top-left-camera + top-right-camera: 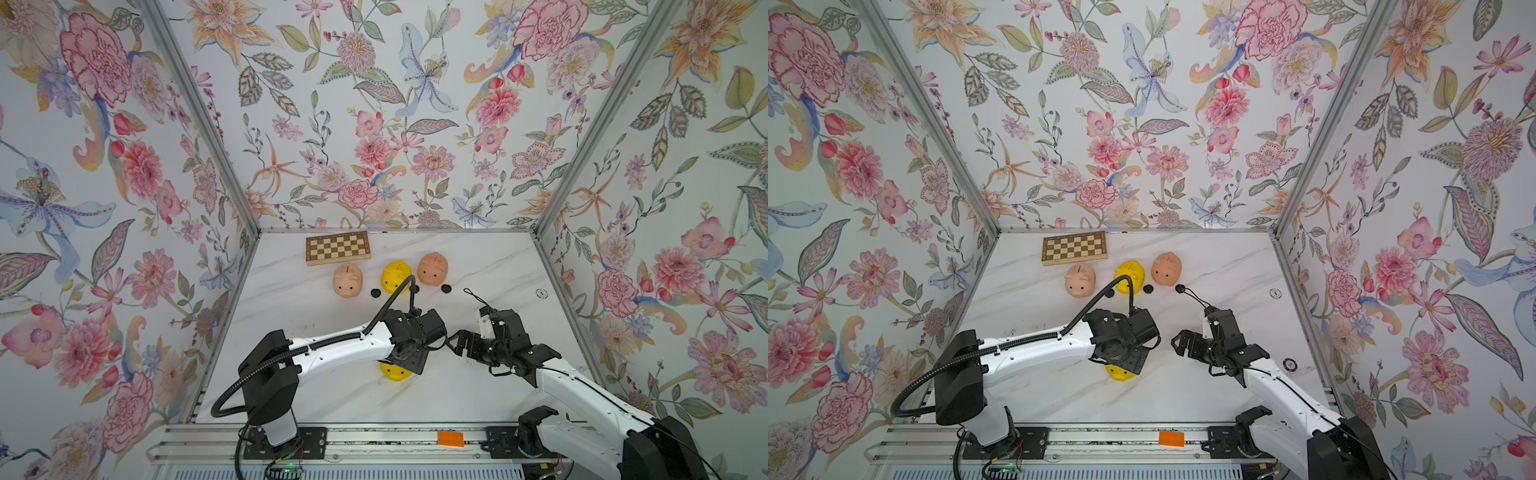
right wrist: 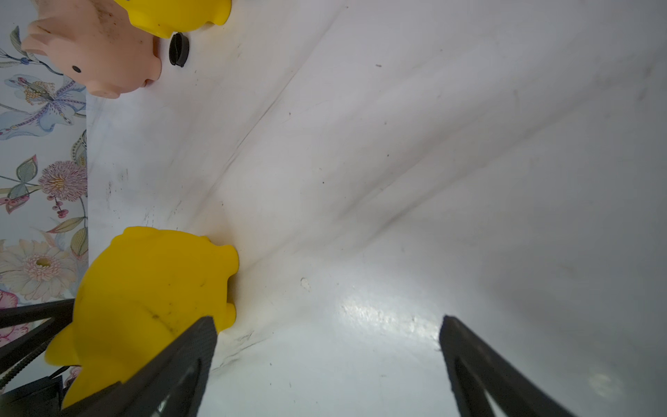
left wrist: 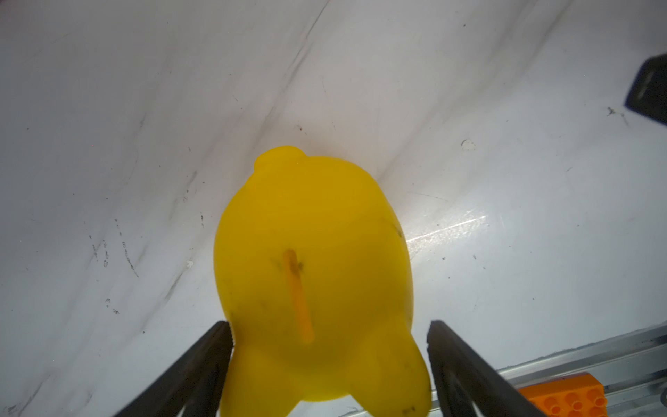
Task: Open piggy banks
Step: Adjust the piggy bank at the center of the board.
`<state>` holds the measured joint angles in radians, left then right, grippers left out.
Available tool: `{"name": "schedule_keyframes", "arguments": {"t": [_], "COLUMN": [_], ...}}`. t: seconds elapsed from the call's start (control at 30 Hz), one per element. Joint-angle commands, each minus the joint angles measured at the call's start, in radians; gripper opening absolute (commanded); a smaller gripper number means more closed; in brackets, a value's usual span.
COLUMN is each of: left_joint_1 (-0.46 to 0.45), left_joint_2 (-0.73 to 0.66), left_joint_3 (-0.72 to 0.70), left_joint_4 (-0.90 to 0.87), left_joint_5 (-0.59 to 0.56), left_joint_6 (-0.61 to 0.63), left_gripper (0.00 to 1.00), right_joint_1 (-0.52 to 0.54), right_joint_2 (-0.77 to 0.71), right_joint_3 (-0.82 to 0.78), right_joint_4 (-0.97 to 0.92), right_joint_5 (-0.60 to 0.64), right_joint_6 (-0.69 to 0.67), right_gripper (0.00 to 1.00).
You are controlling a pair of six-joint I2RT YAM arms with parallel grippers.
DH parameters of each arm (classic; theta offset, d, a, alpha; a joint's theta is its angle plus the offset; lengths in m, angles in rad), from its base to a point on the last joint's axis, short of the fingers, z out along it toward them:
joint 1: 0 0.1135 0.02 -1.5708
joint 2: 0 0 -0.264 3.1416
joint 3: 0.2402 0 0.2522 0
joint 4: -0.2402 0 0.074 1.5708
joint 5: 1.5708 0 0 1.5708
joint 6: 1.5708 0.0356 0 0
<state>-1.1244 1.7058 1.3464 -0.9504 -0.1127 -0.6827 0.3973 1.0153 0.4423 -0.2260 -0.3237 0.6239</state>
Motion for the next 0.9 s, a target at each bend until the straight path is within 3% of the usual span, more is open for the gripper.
{"name": "schedule_keyframes", "arguments": {"t": [0.0,0.13,0.2,0.33,0.63,0.87], "left_joint_1": [-0.009,-0.007,-0.007,-0.008,-0.009,-0.006], "left_joint_2": [-0.021,-0.045,-0.036,-0.012,-0.006,-0.032], "left_joint_3": [0.014,-0.016,-0.012,-0.012,-0.043,-0.062], "left_joint_4": [-0.044,-0.032,-0.053,-0.076,-0.064,-0.005], "left_joint_5": [-0.013,-0.008,-0.028,-0.035,-0.01,0.02], "left_joint_6": [-0.008,-0.012,-0.02,-0.025,-0.038,-0.027], "left_gripper": [0.88,0.88,0.96,0.99,0.96,0.87], "right_joint_1": [-0.007,-0.008,-0.008,-0.008,-0.008,-0.007], "right_joint_2": [-0.012,-0.013,-0.012,-0.013,-0.006,-0.002], "right_joint_3": [-0.019,-0.018,-0.019,-0.018,-0.019,-0.015], "right_joint_4": [0.01,0.016,0.02,0.024,0.026,0.029], "right_joint_5": [-0.012,-0.018,-0.023,-0.021,-0.028,-0.036], "right_joint_6": [-0.016,-0.01,-0.008,-0.006,-0.01,-0.011], "right_gripper": [0.99,0.98,0.99,0.99,0.99,0.99]}}
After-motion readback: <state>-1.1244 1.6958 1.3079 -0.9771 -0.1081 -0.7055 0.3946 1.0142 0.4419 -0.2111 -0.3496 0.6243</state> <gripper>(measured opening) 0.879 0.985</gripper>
